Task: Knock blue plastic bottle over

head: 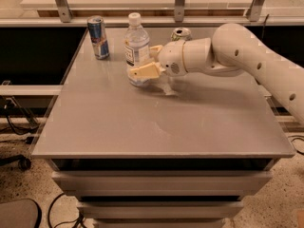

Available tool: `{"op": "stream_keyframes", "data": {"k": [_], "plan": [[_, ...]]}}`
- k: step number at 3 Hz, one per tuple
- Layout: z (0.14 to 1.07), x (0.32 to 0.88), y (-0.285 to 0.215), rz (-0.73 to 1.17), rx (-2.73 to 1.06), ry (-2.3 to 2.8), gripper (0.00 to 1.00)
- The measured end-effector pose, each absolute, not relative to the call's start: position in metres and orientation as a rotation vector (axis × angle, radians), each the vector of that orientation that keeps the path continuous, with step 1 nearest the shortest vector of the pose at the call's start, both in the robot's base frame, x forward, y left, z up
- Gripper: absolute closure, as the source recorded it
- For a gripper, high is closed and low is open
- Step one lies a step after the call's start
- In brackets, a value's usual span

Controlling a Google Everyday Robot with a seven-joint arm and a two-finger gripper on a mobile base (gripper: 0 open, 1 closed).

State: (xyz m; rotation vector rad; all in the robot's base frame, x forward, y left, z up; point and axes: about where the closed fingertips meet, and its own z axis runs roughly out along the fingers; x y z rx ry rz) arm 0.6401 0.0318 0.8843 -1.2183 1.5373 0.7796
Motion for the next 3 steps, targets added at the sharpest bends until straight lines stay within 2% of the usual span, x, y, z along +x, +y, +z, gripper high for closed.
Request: {"op": "stream_keyframes", "data": {"k": [1, 2, 3], "plan": [[0.889, 0.637, 0.037, 0.791, -1.223, 1.517, 0.87], [0.899, 0.625, 0.038, 0.786, -1.233, 1.515, 1.0], [0.911, 0.61, 0.033, 0.765, -1.231, 1.526, 1.0]]}}
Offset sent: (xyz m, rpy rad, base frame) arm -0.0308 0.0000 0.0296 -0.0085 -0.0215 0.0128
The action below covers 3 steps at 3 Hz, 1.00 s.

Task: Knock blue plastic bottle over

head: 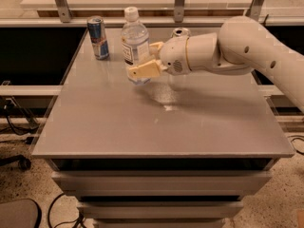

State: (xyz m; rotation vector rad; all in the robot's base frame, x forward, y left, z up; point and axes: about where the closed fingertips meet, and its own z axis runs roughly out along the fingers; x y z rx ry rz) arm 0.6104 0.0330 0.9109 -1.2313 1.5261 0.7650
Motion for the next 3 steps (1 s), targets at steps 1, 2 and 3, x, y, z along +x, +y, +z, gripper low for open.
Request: {"op": "stream_keyframes", "data": {"k": [1, 2, 3], "plan": [[0.922, 0.592, 0.025, 0.734, -1.206, 1.547, 1.0], [0.924, 0.573, 0.012, 0.705, -1.158, 1.584, 1.0], [0.924, 0.554, 0.001, 0.679, -1.114, 1.613, 1.0]]}}
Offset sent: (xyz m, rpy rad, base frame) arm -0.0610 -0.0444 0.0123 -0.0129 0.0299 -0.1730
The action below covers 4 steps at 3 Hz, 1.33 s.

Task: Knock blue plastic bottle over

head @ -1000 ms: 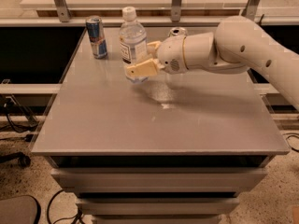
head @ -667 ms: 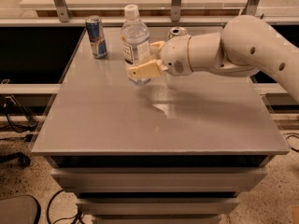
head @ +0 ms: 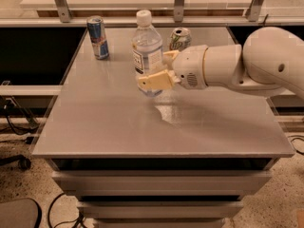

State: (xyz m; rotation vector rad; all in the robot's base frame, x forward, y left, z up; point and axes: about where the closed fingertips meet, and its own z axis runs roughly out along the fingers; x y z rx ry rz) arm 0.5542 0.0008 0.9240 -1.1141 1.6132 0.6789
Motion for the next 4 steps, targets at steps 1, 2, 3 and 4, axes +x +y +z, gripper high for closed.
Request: {"op": "stream_keyframes", "data": {"k": [1, 2, 3, 4], "plan": [[0.923, 0.542, -0.008, 0.664, -1.096, 1.625, 1.0], [0.929, 0.539, -0.015, 0.645, -1.132, 1.643, 1.0], [0.942, 0.544, -0.017, 0.614, -1.252, 1.68, 1.0], [0.95, 0.556, -0.015, 0.573, -1.406, 1.742, 1.0]]}}
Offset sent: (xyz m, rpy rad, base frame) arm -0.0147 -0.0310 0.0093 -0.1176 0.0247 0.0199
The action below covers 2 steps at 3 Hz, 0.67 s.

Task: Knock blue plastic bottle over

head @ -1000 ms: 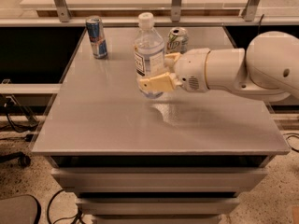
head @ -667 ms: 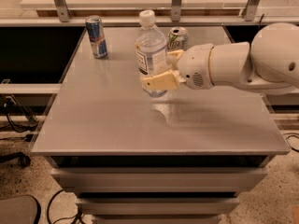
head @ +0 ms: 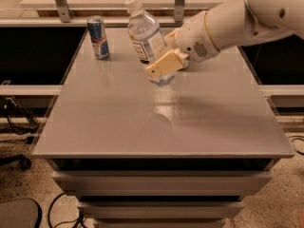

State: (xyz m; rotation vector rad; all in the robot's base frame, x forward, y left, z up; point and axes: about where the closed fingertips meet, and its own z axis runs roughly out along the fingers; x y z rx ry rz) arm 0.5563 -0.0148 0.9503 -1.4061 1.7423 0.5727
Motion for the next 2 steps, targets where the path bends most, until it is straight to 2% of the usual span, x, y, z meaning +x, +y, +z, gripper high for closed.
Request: {"op": "stream_keyframes", "data": {"k": [2], "plan": [[0.935, 0.577, 0.008, 0.438, -1.779, 1.905, 1.0]]}}
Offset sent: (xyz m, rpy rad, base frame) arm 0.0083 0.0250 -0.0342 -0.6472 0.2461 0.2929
